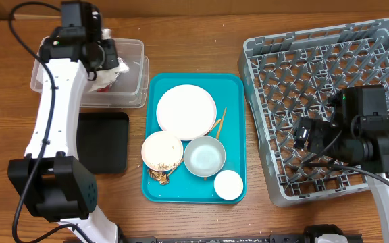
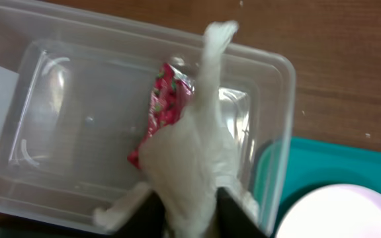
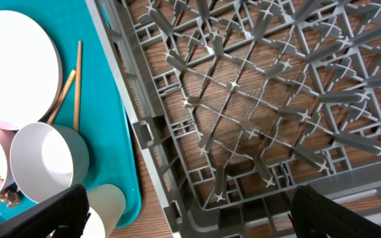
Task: Sort waste into correct bins and load items into the dishwasher
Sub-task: 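Grasp the crumpled tissue with left gripper and drop it in the bin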
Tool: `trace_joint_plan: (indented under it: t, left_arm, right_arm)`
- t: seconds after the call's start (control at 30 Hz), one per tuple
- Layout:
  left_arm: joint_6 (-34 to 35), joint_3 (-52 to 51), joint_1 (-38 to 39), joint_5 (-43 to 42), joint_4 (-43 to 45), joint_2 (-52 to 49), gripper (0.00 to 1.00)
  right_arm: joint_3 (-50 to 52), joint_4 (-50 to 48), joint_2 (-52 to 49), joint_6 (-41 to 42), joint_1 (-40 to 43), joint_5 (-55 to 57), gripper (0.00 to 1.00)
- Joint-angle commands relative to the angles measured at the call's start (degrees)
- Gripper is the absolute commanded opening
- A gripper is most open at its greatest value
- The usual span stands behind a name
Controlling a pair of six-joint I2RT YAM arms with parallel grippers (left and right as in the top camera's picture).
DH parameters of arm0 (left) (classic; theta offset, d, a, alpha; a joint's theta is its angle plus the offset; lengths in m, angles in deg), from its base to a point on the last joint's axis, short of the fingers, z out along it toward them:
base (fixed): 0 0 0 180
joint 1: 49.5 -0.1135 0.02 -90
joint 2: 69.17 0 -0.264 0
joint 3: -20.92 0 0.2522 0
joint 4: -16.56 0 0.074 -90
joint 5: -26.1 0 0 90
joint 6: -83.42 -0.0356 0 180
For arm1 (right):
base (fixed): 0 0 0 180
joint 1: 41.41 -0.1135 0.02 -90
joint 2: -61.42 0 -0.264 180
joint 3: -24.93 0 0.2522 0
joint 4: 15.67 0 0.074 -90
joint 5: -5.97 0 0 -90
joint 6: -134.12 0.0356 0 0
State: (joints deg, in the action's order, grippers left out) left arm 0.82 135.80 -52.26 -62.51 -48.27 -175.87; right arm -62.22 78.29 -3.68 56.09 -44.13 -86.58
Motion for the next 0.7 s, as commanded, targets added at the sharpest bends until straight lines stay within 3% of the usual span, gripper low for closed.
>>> trace_joint_plan:
  t: [0.0, 0.03, 0.07, 0.33, 0.4, 0.47, 0.67]
  left_arm:
    - [-0.1, 0.7, -1.1, 0.5, 1.2, -1.6, 0.45]
    - [-0.1, 0.8, -1.3, 0.5, 1.5, -1.4, 0.56]
    - [-0.1, 0.9, -1.4, 0.5, 1.4, -1.1, 0.58]
    - [1.0, 1.2, 0.7, -7.1, -7.1, 4.7, 0.63]
    - [2.1, 1.2, 2.0, -8.7, -12.2, 6.1, 0.73]
    - [2.1, 1.2, 2.8, -9.0, -14.8, 6.3, 1.00]
    - [2.1, 1.2, 3.7, -12.2, -16.1, 6.0, 1.00]
  right_arm:
    - [-0.6, -0.1, 0.2, -0.2, -0.1, 0.3, 1.00]
    - [-0.6, -0.1, 0.2, -0.2, -0.1, 0.3, 1.00]
    - [-0.6, -0.1, 0.2, -0.2, -0.1, 0.3, 1.00]
    - [-0.6, -0.1, 0.2, -0.2, -0.1, 0.3, 1.00]
    - [-0.6, -0.1, 0.2, -0.2, -0.1, 0.3, 1.00]
    - [-0.6, -0.2, 0.1, -0.2, -0.1, 0.3, 1.00]
    - [-0.6, -0.2, 0.1, -0.2, -0.1, 0.3, 1.00]
